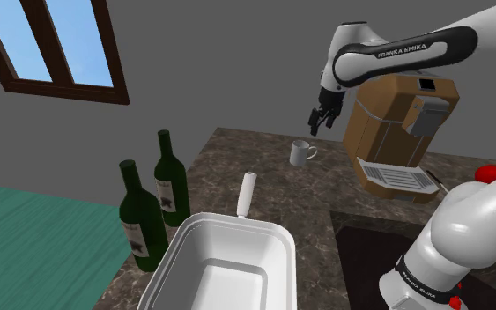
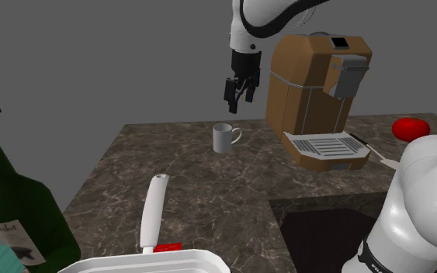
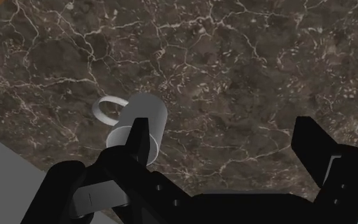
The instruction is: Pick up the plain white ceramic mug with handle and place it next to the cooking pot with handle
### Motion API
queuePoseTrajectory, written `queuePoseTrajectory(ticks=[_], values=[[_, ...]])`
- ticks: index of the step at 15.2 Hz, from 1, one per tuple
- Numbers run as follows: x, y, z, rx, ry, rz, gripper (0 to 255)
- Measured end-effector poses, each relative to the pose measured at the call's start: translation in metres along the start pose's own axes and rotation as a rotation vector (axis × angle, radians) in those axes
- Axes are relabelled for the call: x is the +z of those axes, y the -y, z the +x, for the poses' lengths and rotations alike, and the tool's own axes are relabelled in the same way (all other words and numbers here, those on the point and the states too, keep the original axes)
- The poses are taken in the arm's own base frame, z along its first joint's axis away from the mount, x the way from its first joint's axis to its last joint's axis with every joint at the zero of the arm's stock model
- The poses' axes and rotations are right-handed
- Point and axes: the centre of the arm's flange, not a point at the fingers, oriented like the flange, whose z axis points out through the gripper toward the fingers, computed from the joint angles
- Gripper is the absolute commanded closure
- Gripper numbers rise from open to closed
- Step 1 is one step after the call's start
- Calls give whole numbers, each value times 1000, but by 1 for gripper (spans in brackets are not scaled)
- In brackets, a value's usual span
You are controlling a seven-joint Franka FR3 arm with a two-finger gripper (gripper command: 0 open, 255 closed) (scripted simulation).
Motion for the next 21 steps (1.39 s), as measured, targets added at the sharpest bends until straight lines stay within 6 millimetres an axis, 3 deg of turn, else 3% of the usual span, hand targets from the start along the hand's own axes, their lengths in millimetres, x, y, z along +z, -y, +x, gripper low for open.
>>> queuePoseTrajectory(ticks=[7,13,16,21], values=[[62,-37,56,-2,14,35,0],[121,-68,116,-3,25,64,0],[143,-74,130,-4,30,74,0],[170,-74,132,-5,30,76,0]])
